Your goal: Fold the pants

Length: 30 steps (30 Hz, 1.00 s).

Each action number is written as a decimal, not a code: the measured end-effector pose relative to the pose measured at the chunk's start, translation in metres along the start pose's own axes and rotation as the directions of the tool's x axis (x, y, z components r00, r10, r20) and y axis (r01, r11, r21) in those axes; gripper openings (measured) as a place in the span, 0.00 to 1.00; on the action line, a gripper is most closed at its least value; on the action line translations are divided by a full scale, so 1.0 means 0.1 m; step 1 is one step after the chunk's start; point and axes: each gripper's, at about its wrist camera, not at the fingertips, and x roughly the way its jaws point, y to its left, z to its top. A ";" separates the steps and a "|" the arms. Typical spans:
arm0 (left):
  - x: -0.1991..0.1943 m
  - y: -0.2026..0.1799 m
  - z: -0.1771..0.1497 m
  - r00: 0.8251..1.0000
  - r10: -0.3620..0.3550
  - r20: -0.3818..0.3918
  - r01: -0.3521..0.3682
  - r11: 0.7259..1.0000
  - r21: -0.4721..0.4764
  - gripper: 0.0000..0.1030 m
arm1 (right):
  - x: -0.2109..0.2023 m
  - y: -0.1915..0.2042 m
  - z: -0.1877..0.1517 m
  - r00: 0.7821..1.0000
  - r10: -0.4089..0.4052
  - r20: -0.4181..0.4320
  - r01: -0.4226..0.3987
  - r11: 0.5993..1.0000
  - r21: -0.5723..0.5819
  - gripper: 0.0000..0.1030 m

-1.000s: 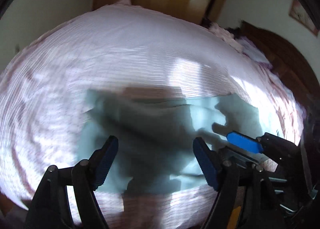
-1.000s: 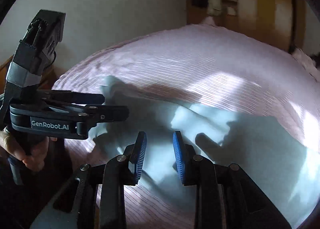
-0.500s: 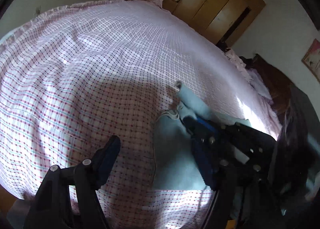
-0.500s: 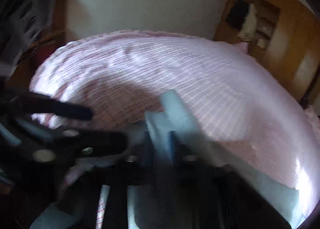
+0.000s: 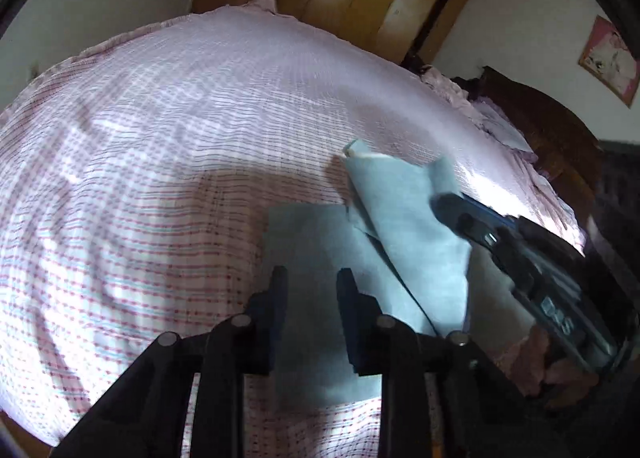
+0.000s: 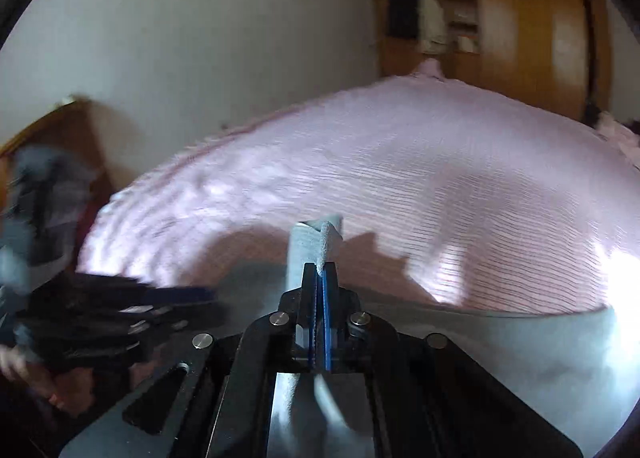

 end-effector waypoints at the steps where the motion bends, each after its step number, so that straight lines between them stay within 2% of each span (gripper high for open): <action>1: -0.03 0.06 0.00 1.000 0.006 0.009 -0.006 1.000 -0.027 0.25 | -0.04 0.09 -0.02 1.000 0.022 0.017 -0.021 0.998 -0.053 0.00; 4: -0.18 0.32 -0.03 0.999 0.033 0.043 -0.026 0.988 -0.150 0.28 | -0.09 0.37 -0.06 0.998 0.056 0.025 -0.051 0.980 -0.191 0.00; 7: -0.41 0.53 -0.09 0.995 0.016 0.096 0.007 0.972 -0.233 0.35 | -0.06 0.69 -0.12 0.998 0.057 -0.004 -0.055 0.939 -0.340 0.00; 9: -0.48 0.59 -0.12 0.993 0.021 0.112 0.007 0.969 -0.246 0.38 | 0.01 0.93 -0.21 0.999 0.040 -0.031 -0.049 0.891 -0.452 0.00; 11: -0.49 0.62 -0.15 0.993 -0.003 0.117 0.034 0.965 -0.260 0.39 | 0.13 1.15 -0.34 0.998 0.017 -0.065 -0.051 0.832 -0.553 0.00; 15: -0.45 0.61 -0.16 0.995 -0.011 0.104 0.037 0.967 -0.253 0.39 | 0.23 1.45 -0.63 0.995 -0.040 -0.090 -0.035 0.711 -0.703 0.00; 17: -0.43 0.61 -0.15 0.994 -0.022 0.105 0.048 0.968 -0.247 0.39 | 0.22 1.49 -0.72 0.994 -0.061 -0.088 -0.023 0.682 -0.731 0.00; 20: -0.41 0.61 -0.16 0.994 -0.033 0.104 0.058 0.966 -0.252 0.40 | 0.22 1.47 -0.73 0.994 -0.039 -0.103 -0.046 0.702 -0.710 0.00; 22: -0.41 0.64 -0.16 0.994 -0.041 0.105 0.067 0.965 -0.255 0.40 | 0.25 1.44 -0.73 0.987 0.011 -0.161 -0.119 0.721 -0.682 0.13; 23: -0.38 0.63 -0.13 0.994 -0.044 0.105 0.070 0.964 -0.256 0.40 | 0.24 1.43 -0.71 0.984 0.039 -0.172 -0.146 0.732 -0.665 0.13; 27: -0.36 0.60 -0.11 0.992 -0.058 0.108 0.083 0.965 -0.248 0.40 | 0.04 1.20 -0.40 0.958 0.225 -0.178 -0.284 0.838 -0.466 0.13; 30: -0.31 0.55 -0.08 0.993 -0.061 0.103 0.085 0.966 -0.243 0.42 | 0.01 0.81 -0.06 0.964 0.232 -0.127 -0.262 0.901 -0.346 0.14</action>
